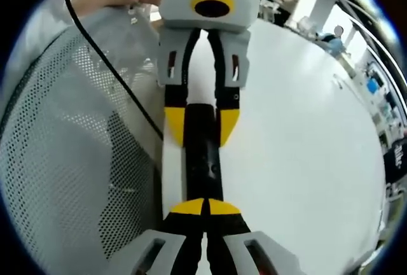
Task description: Press the specified remote control buttons in sequence, fully releasing each button before pressing the next.
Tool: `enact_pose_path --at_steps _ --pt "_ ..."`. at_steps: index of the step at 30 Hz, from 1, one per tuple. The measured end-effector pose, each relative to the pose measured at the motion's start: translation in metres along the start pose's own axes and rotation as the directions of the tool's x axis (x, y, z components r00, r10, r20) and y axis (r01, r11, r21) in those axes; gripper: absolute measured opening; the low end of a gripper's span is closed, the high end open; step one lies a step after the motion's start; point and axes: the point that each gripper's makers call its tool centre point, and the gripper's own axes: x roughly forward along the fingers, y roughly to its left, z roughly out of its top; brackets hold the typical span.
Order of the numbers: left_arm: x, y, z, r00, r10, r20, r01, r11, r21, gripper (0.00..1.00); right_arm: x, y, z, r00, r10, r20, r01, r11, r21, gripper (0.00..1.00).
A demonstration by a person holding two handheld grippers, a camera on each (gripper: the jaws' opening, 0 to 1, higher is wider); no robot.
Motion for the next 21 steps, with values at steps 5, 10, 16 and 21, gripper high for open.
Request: enact_pose_path --at_steps 5,10,16,21 --pt "-0.0001 0.0004 -0.0001 1.0 0.001 0.003 -0.001 1.0 -0.002 0.24 -0.0024 -0.0006 -0.0004 0.999 -0.003 0.053 0.0 0.999 0.053 0.0" --pt "-0.0001 0.0004 0.0 1.0 0.002 0.003 -0.002 1.0 -0.002 0.24 -0.0029 -0.0022 0.0007 0.997 -0.027 0.068 0.022 0.997 0.068 0.04" --pt "0.0 0.0006 -0.0002 1.0 0.002 0.004 -0.002 1.0 -0.003 0.24 0.0006 -0.0017 0.0029 0.998 0.01 0.062 -0.015 0.997 0.079 0.05" --pt "-0.0001 0.0007 -0.0002 1.0 0.001 0.007 -0.001 1.0 -0.004 0.24 0.001 -0.0018 0.0025 0.999 0.018 0.049 -0.021 0.997 0.071 0.04"
